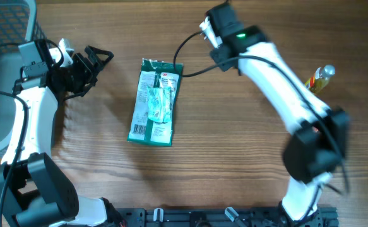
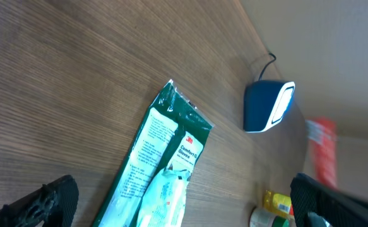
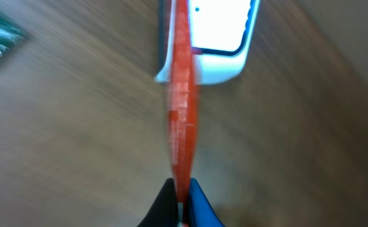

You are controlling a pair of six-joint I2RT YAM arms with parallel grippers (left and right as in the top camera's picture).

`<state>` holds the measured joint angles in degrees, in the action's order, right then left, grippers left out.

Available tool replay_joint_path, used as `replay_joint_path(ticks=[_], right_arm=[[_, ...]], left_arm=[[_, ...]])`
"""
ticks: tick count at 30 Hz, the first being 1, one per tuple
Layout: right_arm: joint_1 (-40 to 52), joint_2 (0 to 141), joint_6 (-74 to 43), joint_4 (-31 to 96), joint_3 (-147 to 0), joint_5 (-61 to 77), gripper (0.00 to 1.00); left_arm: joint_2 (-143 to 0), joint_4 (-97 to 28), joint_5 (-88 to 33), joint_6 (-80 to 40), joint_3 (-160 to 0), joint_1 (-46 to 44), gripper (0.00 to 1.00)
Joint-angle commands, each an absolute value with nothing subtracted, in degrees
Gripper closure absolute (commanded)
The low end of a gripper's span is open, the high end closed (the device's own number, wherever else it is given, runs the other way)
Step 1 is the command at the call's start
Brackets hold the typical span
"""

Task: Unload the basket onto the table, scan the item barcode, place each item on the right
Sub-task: 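Lower the red tube to the right side and open the right gripper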

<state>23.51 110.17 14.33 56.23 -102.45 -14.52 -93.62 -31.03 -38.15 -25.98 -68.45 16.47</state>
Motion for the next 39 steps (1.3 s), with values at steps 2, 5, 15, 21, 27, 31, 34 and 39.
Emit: replay_joint_path(ticks=[2,5,15,21,27,31,34,39], right_arm=[[16.0,104.1,-1.7,72.0,-102.9,7.4,0.96],[12.2,104.1,-1.7,75.5,-97.0,14.1,0.96],[11.0,104.3,-13.0,56.0,-69.1,14.4,0.96],[11.0,104.3,-16.9,52.7,-66.7,2.9,0.61],[11.1,104.3,-17.1,47.9,-66.7,4.1,0.53],[12.9,104.3,-17.1,42.5,-66.7,8.8,0.81],[15.7,104.9,-17.1,37.0,-66.7,7.5,0.95],[18.1,107.2,-20.2,34.8,-66.7,0.7,0.96]], left_arm=[[-92.9,-31.0,-37.4,-25.8,-69.0,17.2,0.00],[-92.9,-31.1,-37.4,-25.8,-69.0,17.2,0.00],[-92.9,-31.0,-37.4,-25.8,-69.0,17.2,0.00],[-92.9,-31.0,-37.4,-25.8,-69.0,17.2,0.00],[-92.9,-31.1,-37.4,-25.8,-69.0,17.2,0.00],[-92.9,-31.0,-37.4,-25.8,-69.0,17.2,0.00],[-92.9,-31.0,-37.4,-25.8,-69.0,17.2,0.00],[-92.9,-31.0,-37.4,-25.8,-69.0,17.2,0.00]])
